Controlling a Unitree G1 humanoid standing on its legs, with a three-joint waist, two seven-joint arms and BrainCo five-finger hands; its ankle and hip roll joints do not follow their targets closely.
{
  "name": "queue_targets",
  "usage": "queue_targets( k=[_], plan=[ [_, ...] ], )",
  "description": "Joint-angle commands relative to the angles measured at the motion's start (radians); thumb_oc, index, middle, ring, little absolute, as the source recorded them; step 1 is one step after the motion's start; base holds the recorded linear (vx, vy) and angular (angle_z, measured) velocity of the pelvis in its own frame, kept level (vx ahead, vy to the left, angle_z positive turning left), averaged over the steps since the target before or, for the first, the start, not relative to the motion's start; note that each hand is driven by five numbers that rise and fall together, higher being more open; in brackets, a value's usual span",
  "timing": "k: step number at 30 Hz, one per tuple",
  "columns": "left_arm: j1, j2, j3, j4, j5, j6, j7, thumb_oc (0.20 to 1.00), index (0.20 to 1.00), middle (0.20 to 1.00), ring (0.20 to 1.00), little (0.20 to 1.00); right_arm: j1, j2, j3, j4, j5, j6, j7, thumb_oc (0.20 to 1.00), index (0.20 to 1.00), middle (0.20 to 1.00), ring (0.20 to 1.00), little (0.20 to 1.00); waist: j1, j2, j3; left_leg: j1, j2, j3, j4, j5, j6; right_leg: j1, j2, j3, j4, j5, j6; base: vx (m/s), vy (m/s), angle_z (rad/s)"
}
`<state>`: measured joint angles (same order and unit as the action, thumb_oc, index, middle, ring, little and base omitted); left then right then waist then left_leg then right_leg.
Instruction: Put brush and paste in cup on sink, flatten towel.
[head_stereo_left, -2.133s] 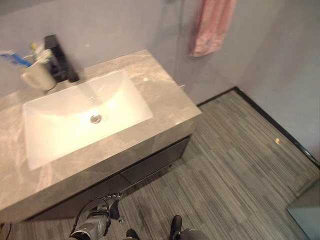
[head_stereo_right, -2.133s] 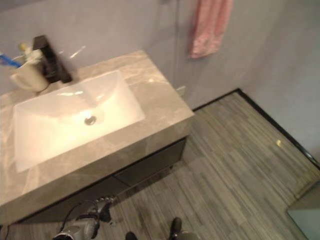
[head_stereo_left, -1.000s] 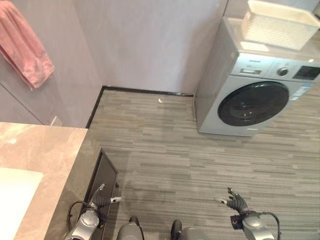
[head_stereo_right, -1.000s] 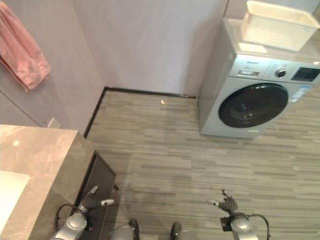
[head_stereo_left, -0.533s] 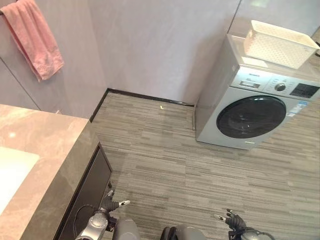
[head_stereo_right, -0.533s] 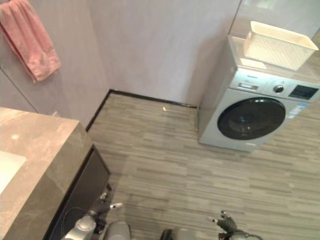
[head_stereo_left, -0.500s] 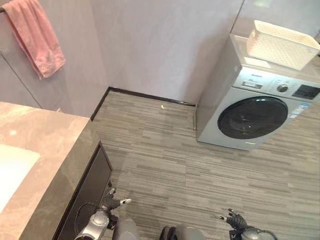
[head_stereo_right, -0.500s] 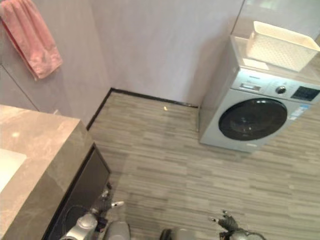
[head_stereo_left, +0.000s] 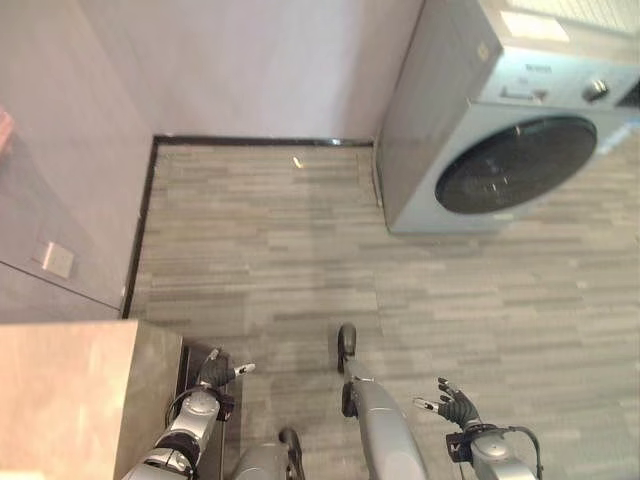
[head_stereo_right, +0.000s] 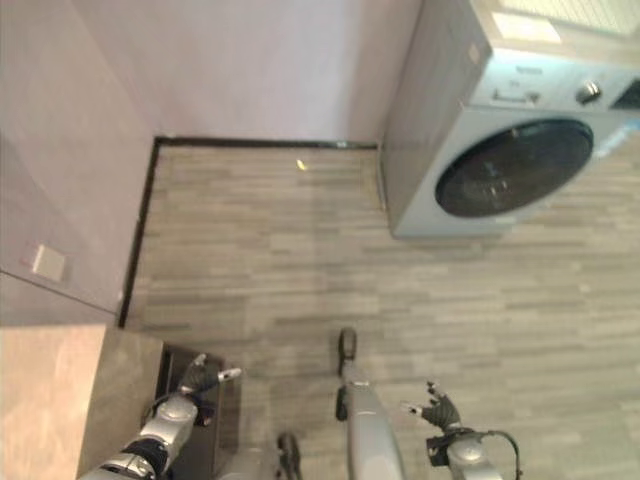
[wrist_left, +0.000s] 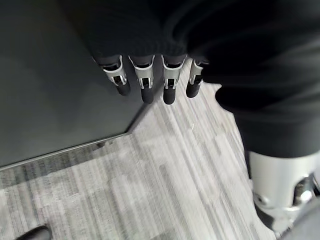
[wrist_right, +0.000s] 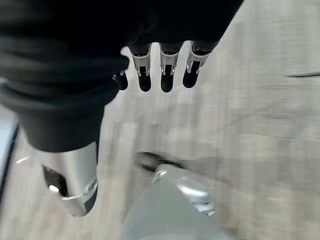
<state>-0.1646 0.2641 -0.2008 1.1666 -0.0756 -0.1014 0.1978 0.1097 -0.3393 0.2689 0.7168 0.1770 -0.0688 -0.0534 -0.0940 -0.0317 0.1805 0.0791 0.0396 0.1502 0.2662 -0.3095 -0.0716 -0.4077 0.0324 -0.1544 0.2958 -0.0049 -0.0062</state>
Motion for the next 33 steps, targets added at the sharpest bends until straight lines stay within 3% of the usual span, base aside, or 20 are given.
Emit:
queue_targets(
  k=[1, 2, 4, 6, 9, 10, 12, 14, 15, 16, 17, 19, 20, 21, 23, 24, 25, 26, 29, 33],
  plan=[
    [0.006, 0.077, 0.002, -0.066, 0.0, -0.022, 0.03, 1.0, 1.0, 1.0, 1.0, 1.0, -0.04, -0.059, -0.034, -0.011, -0.027, -0.054, -0.026, 1.0, 1.0, 1.0, 1.0, 1.0, 0.032, -0.064, -0.029, -0.14, 0.148, -0.035, 0.351, 0.457, 0.017, 0.135, -0.005, 0.028, -0.127, -0.008, 0.03, 0.39, -0.398, 0.73],
    [0.0, 0.081, -0.003, -0.068, -0.001, -0.022, 0.035, 1.0, 1.0, 1.0, 1.0, 1.0, -0.029, -0.088, -0.032, -0.069, -0.048, -0.053, -0.033, 1.0, 1.0, 1.0, 1.0, 1.0, 0.059, -0.088, -0.002, -0.233, 0.132, -0.056, 0.489, 0.438, 0.029, 0.192, 0.002, 0.03, -0.137, -0.04, -0.001, 0.5, -0.43, 0.42],
    [-0.005, 0.08, -0.008, -0.09, -0.008, -0.024, 0.039, 1.0, 1.0, 1.0, 1.0, 1.0, -0.026, -0.108, -0.038, -0.076, -0.064, -0.047, -0.028, 1.0, 1.0, 1.0, 1.0, 1.0, 0.089, -0.096, 0.007, -0.364, 0.044, -0.074, 0.455, 0.365, 0.044, 0.249, -0.013, 0.043, -0.165, -0.055, 0.013, 0.45, -0.159, 0.14],
    [0.001, 0.08, -0.007, -0.099, -0.014, -0.027, 0.036, 1.0, 1.0, 1.0, 1.0, 1.0, -0.02, -0.109, -0.047, -0.084, -0.062, -0.044, -0.026, 1.0, 1.0, 1.0, 1.0, 1.0, 0.095, -0.097, 0.008, -0.408, 0.059, -0.059, 0.43, 0.368, 0.041, 0.267, -0.019, 0.039, -0.171, -0.059, 0.019, 0.33, -0.034, -0.01],
    [0.019, 0.076, -0.017, -0.144, -0.019, -0.033, 0.023, 1.0, 1.0, 1.0, 1.0, 1.0, 0.014, -0.121, -0.071, -0.102, -0.087, -0.042, -0.026, 1.0, 1.0, 1.0, 1.0, 1.0, 0.132, -0.085, 0.001, -0.471, 0.071, 0.06, 0.088, 0.383, 0.03, 0.371, -0.037, -0.005, -0.238, -0.091, 0.053, 0.58, 0.065, 0.01],
    [0.019, 0.074, -0.026, -0.137, -0.004, -0.031, 0.023, 1.0, 1.0, 1.0, 1.0, 1.0, 0.025, -0.119, -0.077, -0.097, -0.098, -0.045, -0.032, 1.0, 1.0, 1.0, 1.0, 1.0, 0.121, -0.081, -0.005, -0.478, 0.094, 0.131, 0.012, 0.4, -0.002, 0.408, -0.041, -0.023, -0.245, -0.119, 0.065, 0.52, 0.051, -0.35],
    [0.032, 0.073, -0.024, -0.157, 0.011, -0.023, 0.011, 1.0, 1.0, 1.0, 1.0, 1.0, 0.042, -0.126, -0.092, -0.123, -0.121, -0.034, -0.025, 1.0, 1.0, 1.0, 1.0, 1.0, 0.112, -0.081, -0.013, -0.471, 0.109, 0.226, 0.006, 0.42, -0.001, 0.445, -0.052, -0.047, -0.234, -0.122, 0.075, 0.52, 0.084, -0.24],
    [0.048, 0.077, -0.011, -0.169, 0.004, -0.024, 0.008, 1.0, 1.0, 1.0, 1.0, 1.0, 0.047, -0.119, -0.095, -0.147, -0.129, -0.028, -0.017, 1.0, 1.0, 1.0, 1.0, 1.0, 0.109, -0.085, -0.018, -0.435, 0.103, 0.242, -0.006, 0.372, 0.017, 0.455, -0.063, -0.05, -0.212, -0.141, 0.094, 0.35, 0.159, 0.97],
    [0.061, 0.083, 0.001, -0.169, -0.002, -0.027, 0.016, 1.0, 1.0, 1.0, 1.0, 1.0, 0.041, -0.109, -0.086, -0.142, -0.125, -0.033, -0.009, 1.0, 1.0, 1.0, 1.0, 1.0, 0.118, -0.089, -0.025, -0.42, 0.065, 0.21, -0.013, 0.34, 0.044, 0.447, -0.082, -0.052, -0.158, -0.123, 0.113, 0.4, 0.329, -0.39],
    [0.07, 0.094, 0.02, -0.163, -0.017, -0.028, 0.02, 1.0, 1.0, 1.0, 1.0, 1.0, 0.039, -0.088, -0.081, -0.15, -0.118, -0.036, 0.003, 1.0, 1.0, 1.0, 1.0, 1.0, 0.113, -0.095, -0.027, -0.359, 0.025, 0.237, -0.058, 0.303, 0.082, 0.383, -0.12, -0.045, 0.038, -0.037, 0.166, 0.54, 0.435, -0.39],
    [0.077, 0.097, 0.029, -0.161, -0.024, -0.028, 0.024, 1.0, 1.0, 1.0, 1.0, 1.0, 0.042, -0.086, -0.073, -0.165, -0.127, -0.036, 0.011, 1.0, 1.0, 1.0, 1.0, 1.0, 0.109, -0.095, -0.021, -0.332, 0.008, 0.238, -0.065, 0.289, 0.101, 0.352, -0.141, -0.045, 0.117, 0.035, 0.183, 0.47, 0.389, -0.47],
    [0.08, 0.1, 0.041, -0.164, -0.037, -0.028, 0.024, 1.0, 1.0, 1.0, 1.0, 1.0, 0.046, -0.085, -0.067, -0.195, -0.133, -0.033, 0.025, 1.0, 1.0, 1.0, 1.0, 1.0, 0.103, -0.09, -0.012, -0.302, 0.003, 0.236, -0.083, 0.282, 0.113, 0.319, -0.151, -0.039, 0.185, 0.041, 0.181, 0.25, 0.148, 0.13],
    [0.077, 0.104, 0.042, -0.162, -0.039, -0.034, 0.03, 1.0, 1.0, 1.0, 1.0, 1.0, 0.049, -0.085, -0.05, -0.209, -0.135, -0.044, 0.03, 1.0, 1.0, 1.0, 1.0, 1.0, 0.087, -0.071, -0.005, -0.26, 0.002, 0.208, -0.117, 0.291, 0.121, 0.23, -0.107, -0.004, 0.198, 0.028, 0.155, 0.31, 0.038, 0.44],
    [0.07, 0.105, 0.039, -0.151, -0.035, -0.036, 0.032, 1.0, 1.0, 1.0, 1.0, 1.0, 0.051, -0.087, -0.039, -0.217, -0.14, -0.046, 0.035, 1.0, 1.0, 1.0, 1.0, 1.0, 0.075, -0.068, -0.001, -0.238, -0.013, 0.168, -0.133, 0.293, 0.115, 0.19, -0.058, 0.041, 0.129, -0.018, 0.141, 0.42, 0.032, 0.76],
    [0.07, 0.104, 0.045, -0.146, -0.038, -0.039, 0.029, 1.0, 1.0, 1.0, 1.0, 1.0, 0.059, -0.086, -0.037, -0.226, -0.143, -0.046, 0.038, 1.0, 1.0, 1.0, 1.0, 1.0, 0.065, -0.065, 0.003, -0.223, -0.024, 0.139, -0.136, 0.287, 0.109, 0.188, -0.056, 0.058, 0.057, -0.038, 0.135, 0.32, -0.05, 1.13],
    [0.061, 0.099, 0.034, -0.108, -0.021, -0.042, 0.027, 1.0, 1.0, 1.0, 1.0, 1.0, 0.073, -0.097, -0.032, -0.255, -0.15, -0.053, 0.036, 1.0, 1.0, 1.0, 1.0, 1.0, 0.033, -0.06, 0.001, -0.194, -0.041, 0.058, -0.142, 0.264, 0.098, 0.12, -0.057, 0.199, -0.136, -0.006, 0.145, 0.28, -0.088, 1.22],
    [0.061, 0.099, 0.034, -0.108, -0.021, -0.043, 0.027, 1.0, 1.0, 1.0, 1.0, 1.0, 0.073, -0.098, -0.032, -0.255, -0.15, -0.053, 0.036, 1.0, 1.0, 1.0, 1.0, 1.0, 0.032, -0.06, -0.001, -0.198, -0.041, 0.058, -0.142, 0.266, 0.098, 0.119, -0.057, 0.198, -0.14, -0.003, 0.145, 0.4, -0.086, 1.13],
    [0.052, 0.091, 0.025, -0.082, -0.006, -0.045, 0.026, 1.0, 1.0, 1.0, 1.0, 1.0, 0.082, -0.108, -0.029, -0.282, -0.157, -0.053, 0.04, 1.0, 1.0, 1.0, 1.0, 1.0, 0.015, -0.063, 0.008, -0.172, -0.049, 0.018, -0.137, 0.256, 0.096, 0.104, -0.054, 0.268, -0.159, 0.018, 0.17, 0.2, -0.04, 1.12],
    [0.059, 0.097, 0.014, -0.081, 0.022, -0.058, 0.037, 1.0, 1.0, 1.0, 1.0, 1.0, 0.093, -0.11, -0.009, -0.324, -0.172, -0.064, 0.047, 1.0, 1.0, 1.0, 1.0, 1.0, 0.027, -0.106, 0.0, -0.191, -0.065, -0.004, -0.104, 0.242, 0.097, 0.15, -0.069, 0.219, -0.165, 0.048, 0.165, 0.14, -0.108, 1.67],
    [0.091, 0.113, 0.039, -0.091, 0.0, -0.071, 0.042, 1.0, 1.0, 1.0, 1.0, 1.0, 0.09, -0.142, -0.003, -0.339, -0.226, -0.076, 0.044, 1.0, 1.0, 1.0, 1.0, 1.0, 0.056, -0.12, -0.01, -0.224, -0.063, -0.036, -0.099, 0.258, 0.079, 0.19, -0.073, 0.165, -0.235, 0.069, 0.155, 0.04, -0.13, 0.61]
  ],
)
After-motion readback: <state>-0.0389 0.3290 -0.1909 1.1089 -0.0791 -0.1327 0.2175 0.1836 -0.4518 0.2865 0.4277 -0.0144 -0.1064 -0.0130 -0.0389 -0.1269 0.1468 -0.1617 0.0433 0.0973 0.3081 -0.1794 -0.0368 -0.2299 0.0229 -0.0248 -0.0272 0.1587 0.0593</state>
